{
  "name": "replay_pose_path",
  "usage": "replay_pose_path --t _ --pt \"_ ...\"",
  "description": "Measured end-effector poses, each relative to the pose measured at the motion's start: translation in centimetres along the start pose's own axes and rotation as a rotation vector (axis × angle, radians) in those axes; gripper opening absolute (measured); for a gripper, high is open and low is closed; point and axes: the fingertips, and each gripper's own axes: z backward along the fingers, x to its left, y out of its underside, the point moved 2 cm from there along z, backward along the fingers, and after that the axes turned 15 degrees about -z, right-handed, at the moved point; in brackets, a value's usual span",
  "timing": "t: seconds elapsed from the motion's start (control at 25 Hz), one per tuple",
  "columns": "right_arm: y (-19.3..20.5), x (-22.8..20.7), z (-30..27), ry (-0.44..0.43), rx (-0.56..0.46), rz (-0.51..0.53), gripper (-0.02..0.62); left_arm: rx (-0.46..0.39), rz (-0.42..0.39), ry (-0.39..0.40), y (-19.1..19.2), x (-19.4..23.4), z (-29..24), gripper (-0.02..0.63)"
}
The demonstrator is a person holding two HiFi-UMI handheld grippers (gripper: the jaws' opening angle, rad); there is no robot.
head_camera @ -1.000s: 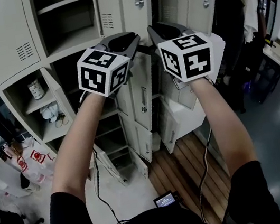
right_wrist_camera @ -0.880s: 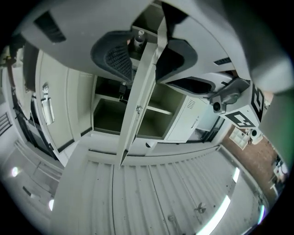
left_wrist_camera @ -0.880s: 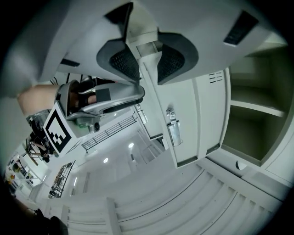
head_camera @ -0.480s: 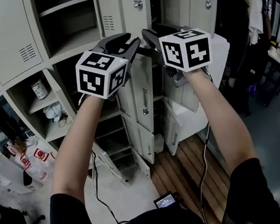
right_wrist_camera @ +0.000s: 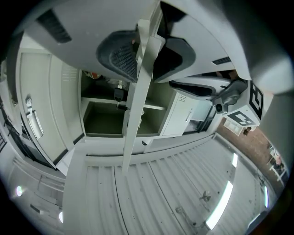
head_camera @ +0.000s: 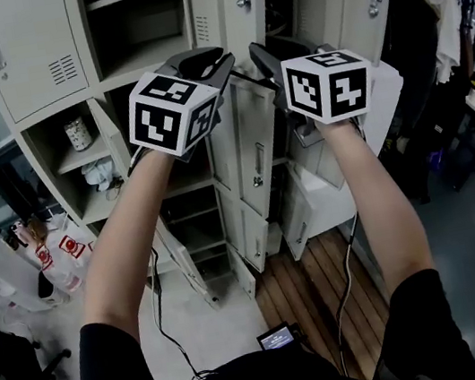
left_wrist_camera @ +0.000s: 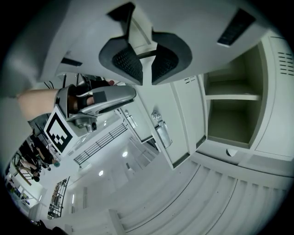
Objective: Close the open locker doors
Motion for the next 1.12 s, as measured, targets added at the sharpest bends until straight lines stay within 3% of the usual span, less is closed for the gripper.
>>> replay_pose_path --t 0.68,0.88,1.12 --pt "0.9 12.5 -4.9 -0.133 0.025 0.030 0.133 0.101 -0.063 -0.050 2.5 6.5 9.2 0.060" --pt "1.5 15.9 -7.5 -0.135 0.022 0.053 0.121 0.135 -0.109 -0.067 4.3 8.8 12.2 0.054" --pt "1.9 18.8 -11.0 -0.110 0.011 0.031 0.098 0.162 -0.094 -0.075 6.9 11.9 15.0 0.054"
